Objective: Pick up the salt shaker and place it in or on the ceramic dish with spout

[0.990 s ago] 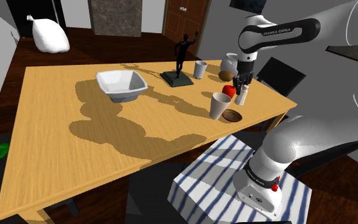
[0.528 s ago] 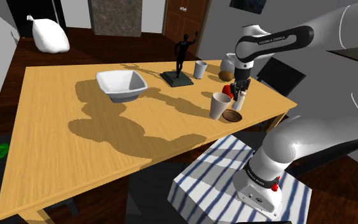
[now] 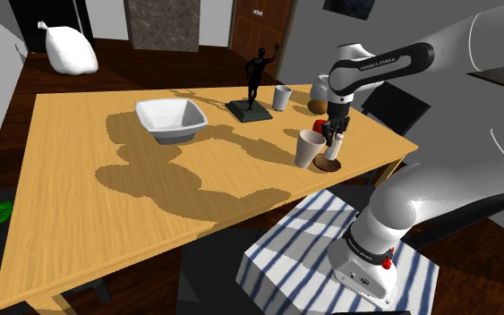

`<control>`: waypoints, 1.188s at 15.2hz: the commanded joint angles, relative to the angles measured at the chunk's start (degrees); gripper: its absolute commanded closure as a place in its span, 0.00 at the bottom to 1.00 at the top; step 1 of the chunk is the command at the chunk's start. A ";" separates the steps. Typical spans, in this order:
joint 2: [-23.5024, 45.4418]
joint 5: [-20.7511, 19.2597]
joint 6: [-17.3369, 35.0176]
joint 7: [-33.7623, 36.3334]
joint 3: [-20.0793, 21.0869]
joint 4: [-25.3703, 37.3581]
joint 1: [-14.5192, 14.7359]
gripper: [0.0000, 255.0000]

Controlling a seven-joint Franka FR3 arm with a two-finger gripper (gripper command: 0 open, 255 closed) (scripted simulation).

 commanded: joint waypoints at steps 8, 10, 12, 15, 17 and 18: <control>0.15 -0.04 0.16 -0.09 -0.11 -0.32 0.00 0.00; -0.16 0.55 -1.89 -0.06 0.46 1.36 0.38 0.00; -0.74 1.47 -5.84 -0.25 1.39 4.67 0.89 0.00; -0.87 1.82 -7.36 -0.33 1.74 6.05 1.08 0.00; -0.86 1.82 -7.36 -0.33 1.73 6.05 1.08 0.00; -0.86 1.82 -7.36 -0.33 1.73 6.05 1.08 0.00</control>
